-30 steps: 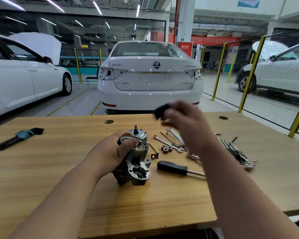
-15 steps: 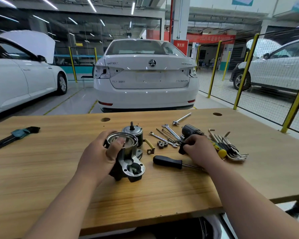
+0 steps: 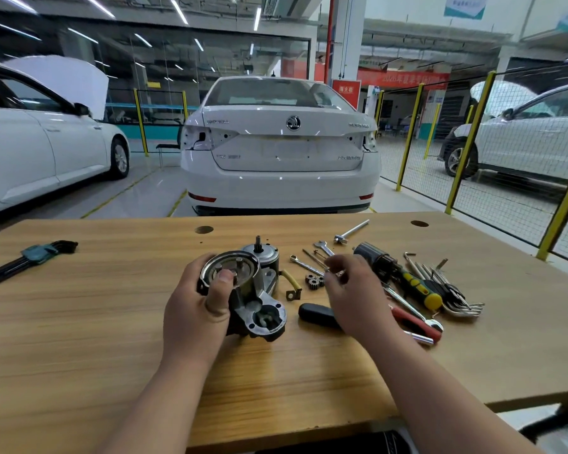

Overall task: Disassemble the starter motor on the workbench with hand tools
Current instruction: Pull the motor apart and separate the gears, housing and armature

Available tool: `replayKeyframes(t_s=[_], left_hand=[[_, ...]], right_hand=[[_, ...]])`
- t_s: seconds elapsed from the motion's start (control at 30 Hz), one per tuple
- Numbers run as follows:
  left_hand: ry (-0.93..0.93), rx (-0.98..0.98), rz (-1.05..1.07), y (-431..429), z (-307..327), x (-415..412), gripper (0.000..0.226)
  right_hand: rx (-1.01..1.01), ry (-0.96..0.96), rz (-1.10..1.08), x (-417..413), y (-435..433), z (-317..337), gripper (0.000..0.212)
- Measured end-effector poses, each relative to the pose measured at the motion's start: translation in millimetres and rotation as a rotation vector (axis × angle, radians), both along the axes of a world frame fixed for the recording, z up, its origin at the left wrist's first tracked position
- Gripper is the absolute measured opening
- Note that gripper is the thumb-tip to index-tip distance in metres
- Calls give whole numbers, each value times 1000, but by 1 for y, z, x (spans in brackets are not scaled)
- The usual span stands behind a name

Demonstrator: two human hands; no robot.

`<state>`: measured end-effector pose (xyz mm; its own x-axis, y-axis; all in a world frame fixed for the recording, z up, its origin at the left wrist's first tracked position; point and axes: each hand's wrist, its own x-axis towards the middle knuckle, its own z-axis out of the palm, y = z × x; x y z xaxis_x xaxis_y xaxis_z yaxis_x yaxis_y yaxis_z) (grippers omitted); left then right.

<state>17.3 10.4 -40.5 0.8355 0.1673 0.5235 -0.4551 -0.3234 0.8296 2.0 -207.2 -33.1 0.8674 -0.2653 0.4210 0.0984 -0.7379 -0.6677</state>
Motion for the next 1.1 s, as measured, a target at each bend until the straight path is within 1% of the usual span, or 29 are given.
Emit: replayKeyframes(t_s=[0.07,0.1,0.13,0.17,0.23,0.3,0.33,0.4,0.43,0.47,0.57,0.63,0.7,0.73,0.8,0.87,0.93,1.1], left_hand=[[12,-79,2,0,-2,0,50],[36,-151,9,-1,-4,0,51],[85,-267,27,-3,-5,1,53],[171,-409,41,-5,-7,1,51],[384,-665,63,-8,-5,1,38],[511,-820,24,-13,2,0,37],[549,-894,-10,-17,5,-2,36],[600,-971,-76,-24,6,-6,25],[627,-1015,-115,-28,6,-8,22],[653,-1077,-167,-33,5,-10,22],[739,-1307,-330,-45,-1,-11,32],[699,-1368,-304,-50,-2,-14,41],[630,-1400,-232,-54,-2,-16,41],[645,-1442,-267,-56,0,-18,39],[760,-1535,-419,-64,7,-21,33],[873,-1629,-494,-71,10,-22,36],[918,-1629,-502,-78,7,-22,39],[977,-1535,-502,-75,-3,-23,41]], right_hand=[[49,57,122,-5,15,3,22],[109,95,175,-9,22,4,21],[179,133,209,-11,28,4,22],[244,178,225,-14,33,2,26],[336,261,238,-19,40,-4,39],[422,338,275,-20,46,-9,51],[485,369,293,-19,50,-10,53],[655,378,334,-14,58,-8,49],[701,355,344,-10,61,-6,47],[704,317,338,-7,64,-4,46],[599,201,293,-4,63,1,42],[448,198,321,-6,59,7,46],[261,181,325,-6,58,17,52],[183,147,303,-5,60,23,52],[46,66,237,-1,65,36,50],[-61,58,206,3,70,48,49],[-106,94,212,7,73,55,48],[-261,141,269,17,78,59,49]])
